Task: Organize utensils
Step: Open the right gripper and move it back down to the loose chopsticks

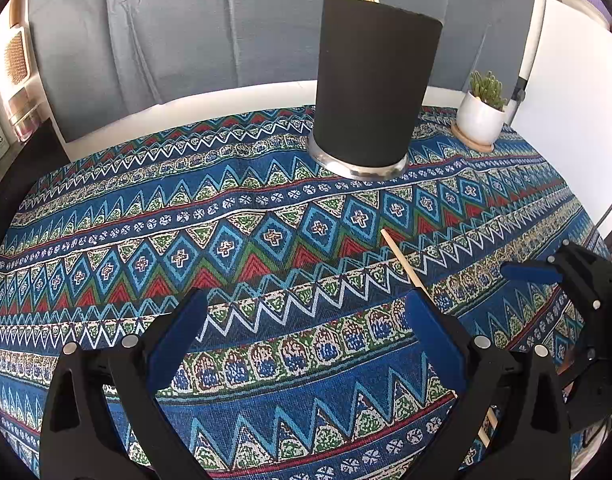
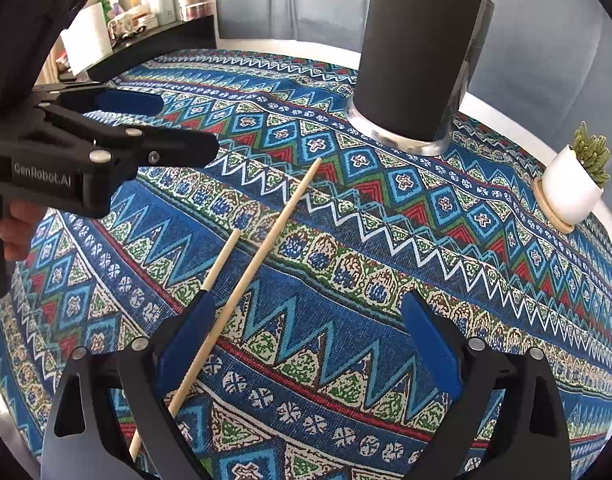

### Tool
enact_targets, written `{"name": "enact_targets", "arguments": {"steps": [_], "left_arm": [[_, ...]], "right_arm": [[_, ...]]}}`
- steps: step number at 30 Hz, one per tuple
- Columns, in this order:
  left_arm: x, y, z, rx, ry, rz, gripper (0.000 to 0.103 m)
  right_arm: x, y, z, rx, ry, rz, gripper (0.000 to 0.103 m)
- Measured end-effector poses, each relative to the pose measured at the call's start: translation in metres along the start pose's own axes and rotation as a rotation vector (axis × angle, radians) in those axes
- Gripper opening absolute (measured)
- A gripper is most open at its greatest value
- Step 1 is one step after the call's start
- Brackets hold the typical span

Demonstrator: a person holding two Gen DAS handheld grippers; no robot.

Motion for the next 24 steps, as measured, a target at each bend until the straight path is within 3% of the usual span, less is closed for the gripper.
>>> {"name": "enact_targets", "arguments": {"steps": [7,14,20,24], "left_arm": [[-0.013,0.012,-0.002,0.073,0.034,0.008,0.097],[-0.048,0.04,0.007,0.111,0.018,-0.096,0.097],[-0.071,0.056,0.012,0.085,-0.012,-0.16,0.097],[-0.063,0.059,0.011,0.071,0.015,-0.099,0.098]], "right_arm": [[-0.019,0.014,0.014,0.036,0.017,-0.027,0.091],[-0.052,0.03,0.022,0.051,0.019,-0.079,0.092],[-0.078,0.032,0.019,0.054,0.007,-0.14,0.095],[-0.076,0.027,0.015,0.057,0.006,-0.134,0.095]]}}
Point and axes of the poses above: each gripper's, at about its wrist camera, not at the fingertips, and z roughly against the way its jaws point, x to its left, y to its underside, the point moved 1 cm from there along -z, roughly the way its jaws point, and after that the axes turned 5 degrees about -y, right-handed, at the moved point
